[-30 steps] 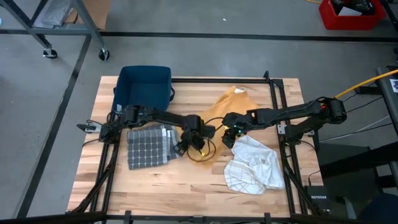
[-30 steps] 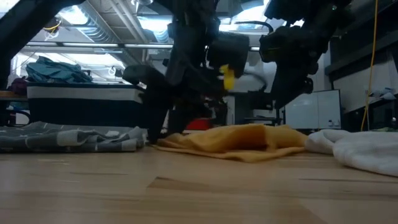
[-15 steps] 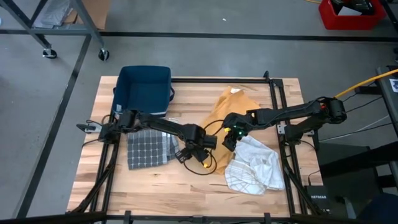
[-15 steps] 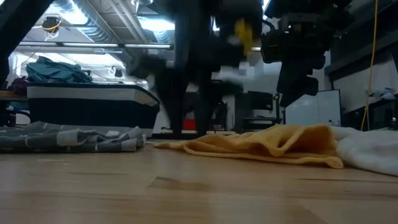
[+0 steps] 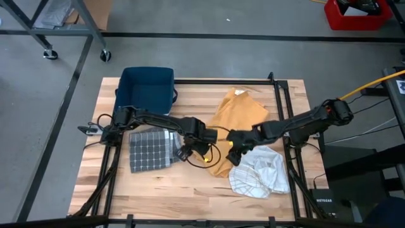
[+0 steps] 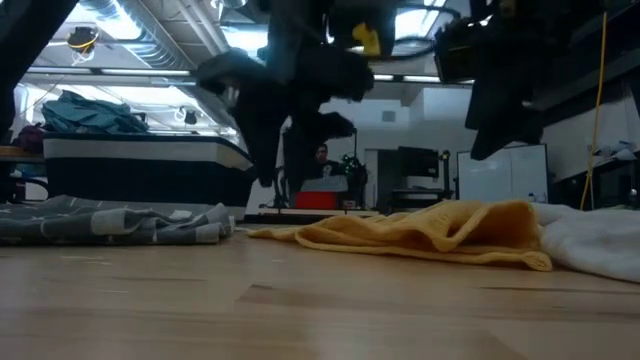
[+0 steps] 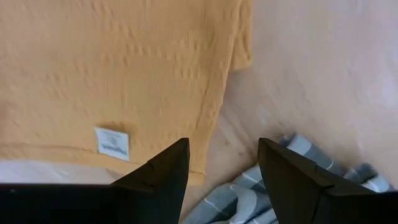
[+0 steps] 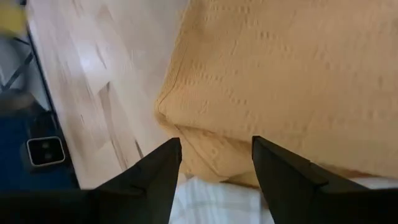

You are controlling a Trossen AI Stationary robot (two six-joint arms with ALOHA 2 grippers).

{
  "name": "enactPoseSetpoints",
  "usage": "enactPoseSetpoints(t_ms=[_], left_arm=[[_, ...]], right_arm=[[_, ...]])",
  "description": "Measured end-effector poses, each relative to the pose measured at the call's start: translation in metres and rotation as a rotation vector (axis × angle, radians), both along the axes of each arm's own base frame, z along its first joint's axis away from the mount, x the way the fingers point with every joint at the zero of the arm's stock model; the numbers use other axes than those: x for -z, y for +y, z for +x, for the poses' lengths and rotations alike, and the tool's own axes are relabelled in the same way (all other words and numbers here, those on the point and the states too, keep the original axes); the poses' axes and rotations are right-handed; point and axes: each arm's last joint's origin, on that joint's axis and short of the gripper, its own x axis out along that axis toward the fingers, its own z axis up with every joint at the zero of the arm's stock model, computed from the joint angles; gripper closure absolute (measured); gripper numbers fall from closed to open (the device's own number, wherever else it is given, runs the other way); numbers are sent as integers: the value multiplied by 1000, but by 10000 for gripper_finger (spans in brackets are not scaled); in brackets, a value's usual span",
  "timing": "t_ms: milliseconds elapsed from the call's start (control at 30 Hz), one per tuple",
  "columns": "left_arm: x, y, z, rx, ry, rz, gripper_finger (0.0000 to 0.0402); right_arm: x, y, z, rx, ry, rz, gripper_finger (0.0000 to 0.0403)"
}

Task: Fold towel
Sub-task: Fold the yellow towel

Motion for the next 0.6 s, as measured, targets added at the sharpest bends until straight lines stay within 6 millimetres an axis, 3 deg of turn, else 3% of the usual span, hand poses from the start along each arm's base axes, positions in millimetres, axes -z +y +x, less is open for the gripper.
enactPoseSetpoints(t_ms=[333,600], left_arm=[[29,-2,-6,-3,15,1,219],[33,-9,-4,-18,-30,-6,219]], right_arm=[[5,40,4,9,-118,-111,196],[26,50,13,-11,-72,-129,196]])
